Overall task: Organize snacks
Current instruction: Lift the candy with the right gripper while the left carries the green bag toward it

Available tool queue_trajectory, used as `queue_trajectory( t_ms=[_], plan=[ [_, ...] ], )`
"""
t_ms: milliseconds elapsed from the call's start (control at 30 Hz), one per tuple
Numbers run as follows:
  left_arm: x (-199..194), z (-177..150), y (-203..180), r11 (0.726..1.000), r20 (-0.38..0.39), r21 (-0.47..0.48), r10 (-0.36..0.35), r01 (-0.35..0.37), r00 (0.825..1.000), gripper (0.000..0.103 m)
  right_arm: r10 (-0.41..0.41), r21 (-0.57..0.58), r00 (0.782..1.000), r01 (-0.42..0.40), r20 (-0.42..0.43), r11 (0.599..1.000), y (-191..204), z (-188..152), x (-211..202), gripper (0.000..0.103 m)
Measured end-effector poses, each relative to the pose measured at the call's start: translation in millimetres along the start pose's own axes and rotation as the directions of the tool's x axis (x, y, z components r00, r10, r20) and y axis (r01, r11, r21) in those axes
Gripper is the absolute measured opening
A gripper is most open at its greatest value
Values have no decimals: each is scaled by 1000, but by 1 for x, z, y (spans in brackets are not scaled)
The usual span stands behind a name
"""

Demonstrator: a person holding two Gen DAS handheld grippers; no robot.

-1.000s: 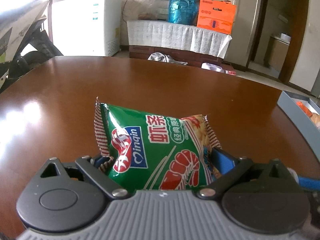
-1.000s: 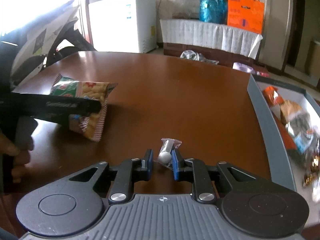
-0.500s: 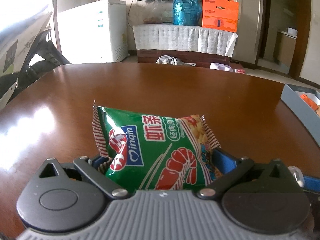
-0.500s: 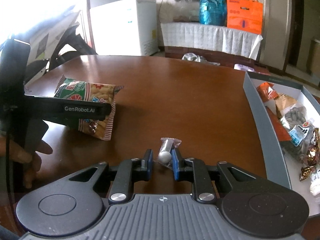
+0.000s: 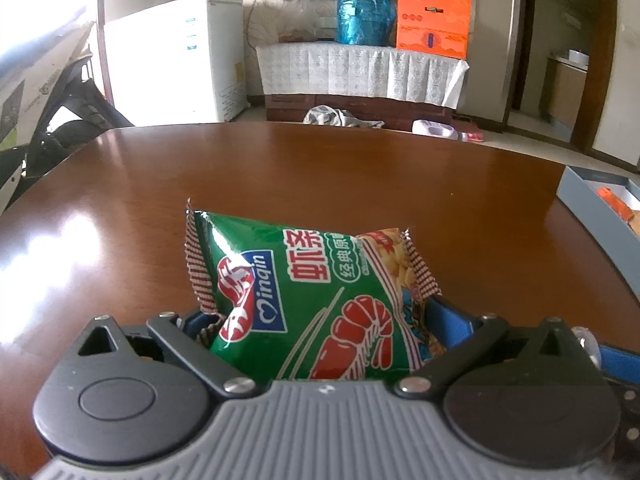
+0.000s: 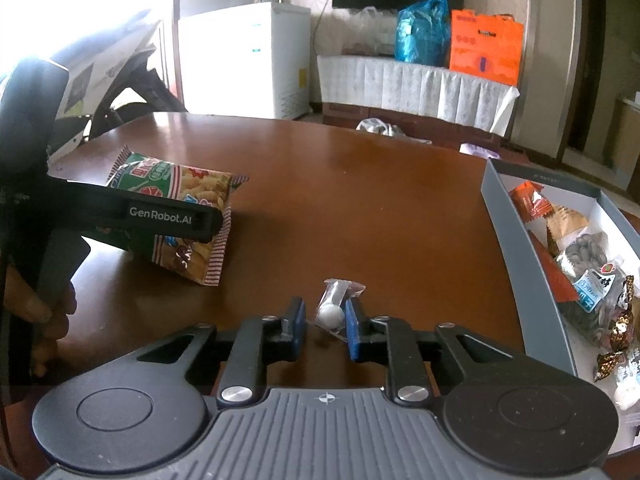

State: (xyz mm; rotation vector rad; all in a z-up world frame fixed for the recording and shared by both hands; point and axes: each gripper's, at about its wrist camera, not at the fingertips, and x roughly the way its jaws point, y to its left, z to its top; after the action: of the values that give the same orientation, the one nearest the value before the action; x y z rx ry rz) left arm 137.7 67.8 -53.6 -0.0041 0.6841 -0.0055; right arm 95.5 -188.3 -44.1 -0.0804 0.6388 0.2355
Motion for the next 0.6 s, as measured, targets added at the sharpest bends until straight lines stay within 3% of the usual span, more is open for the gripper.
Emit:
queue_trajectory(
  t_ms=[267,600],
  plan=[
    [3,4,6,1000,22,-1,-24,24,999,86,19,16,1000,-19,-7,1000,-5,3,-3,22],
    [-8,4,4,999,39,-15,-46,46,998,74,48,33,999,-48,18,998,-8,7,-11,22]
  ],
)
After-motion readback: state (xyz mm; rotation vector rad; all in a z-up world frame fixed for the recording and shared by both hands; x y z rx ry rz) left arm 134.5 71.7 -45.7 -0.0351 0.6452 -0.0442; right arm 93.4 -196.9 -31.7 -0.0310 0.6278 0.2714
